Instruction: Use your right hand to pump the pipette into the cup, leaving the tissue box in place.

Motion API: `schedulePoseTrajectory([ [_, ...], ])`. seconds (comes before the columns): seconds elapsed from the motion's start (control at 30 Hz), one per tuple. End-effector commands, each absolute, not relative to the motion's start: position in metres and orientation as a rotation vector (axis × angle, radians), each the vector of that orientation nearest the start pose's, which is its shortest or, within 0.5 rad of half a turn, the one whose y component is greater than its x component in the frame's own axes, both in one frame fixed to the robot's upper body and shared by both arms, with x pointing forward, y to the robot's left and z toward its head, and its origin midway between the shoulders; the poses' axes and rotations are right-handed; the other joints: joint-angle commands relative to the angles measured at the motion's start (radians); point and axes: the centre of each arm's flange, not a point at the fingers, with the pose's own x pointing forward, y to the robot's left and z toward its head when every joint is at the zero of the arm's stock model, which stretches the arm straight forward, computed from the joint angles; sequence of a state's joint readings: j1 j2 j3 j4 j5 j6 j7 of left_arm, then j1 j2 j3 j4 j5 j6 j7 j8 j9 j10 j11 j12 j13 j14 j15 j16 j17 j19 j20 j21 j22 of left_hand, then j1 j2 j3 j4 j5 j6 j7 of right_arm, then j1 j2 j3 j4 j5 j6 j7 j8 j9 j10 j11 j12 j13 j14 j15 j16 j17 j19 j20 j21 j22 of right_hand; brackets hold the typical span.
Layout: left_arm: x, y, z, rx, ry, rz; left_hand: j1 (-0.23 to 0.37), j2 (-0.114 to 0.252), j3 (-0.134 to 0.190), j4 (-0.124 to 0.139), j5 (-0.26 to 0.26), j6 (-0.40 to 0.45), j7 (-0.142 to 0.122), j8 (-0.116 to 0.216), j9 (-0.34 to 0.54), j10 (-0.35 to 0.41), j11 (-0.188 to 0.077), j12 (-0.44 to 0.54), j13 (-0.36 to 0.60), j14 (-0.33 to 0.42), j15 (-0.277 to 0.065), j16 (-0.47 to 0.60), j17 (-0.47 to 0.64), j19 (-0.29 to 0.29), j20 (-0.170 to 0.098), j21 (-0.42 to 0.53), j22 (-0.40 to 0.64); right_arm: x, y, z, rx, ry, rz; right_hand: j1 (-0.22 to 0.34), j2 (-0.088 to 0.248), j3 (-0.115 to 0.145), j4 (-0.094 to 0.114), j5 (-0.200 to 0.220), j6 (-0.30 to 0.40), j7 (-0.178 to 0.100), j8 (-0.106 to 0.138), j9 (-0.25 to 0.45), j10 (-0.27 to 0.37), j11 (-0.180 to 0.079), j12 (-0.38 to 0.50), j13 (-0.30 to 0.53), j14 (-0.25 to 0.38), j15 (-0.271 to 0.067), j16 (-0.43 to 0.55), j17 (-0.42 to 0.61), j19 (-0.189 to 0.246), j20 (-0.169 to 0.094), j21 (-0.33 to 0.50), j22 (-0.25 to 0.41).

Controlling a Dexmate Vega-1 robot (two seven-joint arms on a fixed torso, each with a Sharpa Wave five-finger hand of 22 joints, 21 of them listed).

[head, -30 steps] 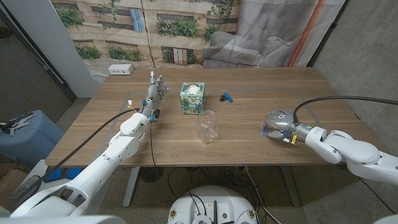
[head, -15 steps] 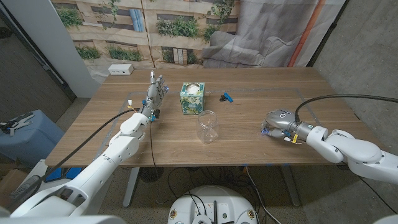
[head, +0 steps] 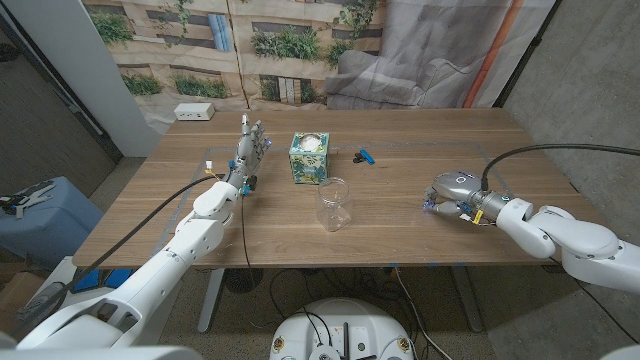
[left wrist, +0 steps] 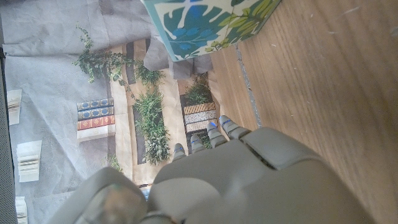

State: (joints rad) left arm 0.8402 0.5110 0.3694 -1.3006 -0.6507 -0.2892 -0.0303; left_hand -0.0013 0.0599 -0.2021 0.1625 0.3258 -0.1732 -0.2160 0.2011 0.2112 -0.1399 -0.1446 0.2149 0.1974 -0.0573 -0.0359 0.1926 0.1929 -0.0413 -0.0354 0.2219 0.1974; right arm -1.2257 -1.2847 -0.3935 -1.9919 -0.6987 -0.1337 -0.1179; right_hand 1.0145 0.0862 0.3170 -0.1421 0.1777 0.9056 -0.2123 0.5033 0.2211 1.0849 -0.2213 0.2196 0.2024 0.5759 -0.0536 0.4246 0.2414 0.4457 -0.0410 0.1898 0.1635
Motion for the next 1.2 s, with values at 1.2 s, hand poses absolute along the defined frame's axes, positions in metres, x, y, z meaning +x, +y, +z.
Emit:
schedulePoseTrajectory([
  [1.2, 0.653, 0.291, -0.027, -0.042, -0.593, -0.206, -0.001, 0.043, -0.007, 0.001, 0.004, -0.001, -0.006, 0.006, 0.002, -0.002, -0.004, 0.004, 0.006, -0.008, -0.116, 0.006, 0.006, -0.011, -0.091, 0.005, 0.002, 0.503, -0.342, -0.036, -1.245, -0.499, -0.065, -0.029, -0.006, -0.015, 0.002, -0.003, 0.017, -0.002, 0.009, 0.000, 0.012, 0.001, -0.007, 0.004, 0.018, -0.157, -0.008, -0.005, 0.009, -0.060, -0.001, 0.003],
])
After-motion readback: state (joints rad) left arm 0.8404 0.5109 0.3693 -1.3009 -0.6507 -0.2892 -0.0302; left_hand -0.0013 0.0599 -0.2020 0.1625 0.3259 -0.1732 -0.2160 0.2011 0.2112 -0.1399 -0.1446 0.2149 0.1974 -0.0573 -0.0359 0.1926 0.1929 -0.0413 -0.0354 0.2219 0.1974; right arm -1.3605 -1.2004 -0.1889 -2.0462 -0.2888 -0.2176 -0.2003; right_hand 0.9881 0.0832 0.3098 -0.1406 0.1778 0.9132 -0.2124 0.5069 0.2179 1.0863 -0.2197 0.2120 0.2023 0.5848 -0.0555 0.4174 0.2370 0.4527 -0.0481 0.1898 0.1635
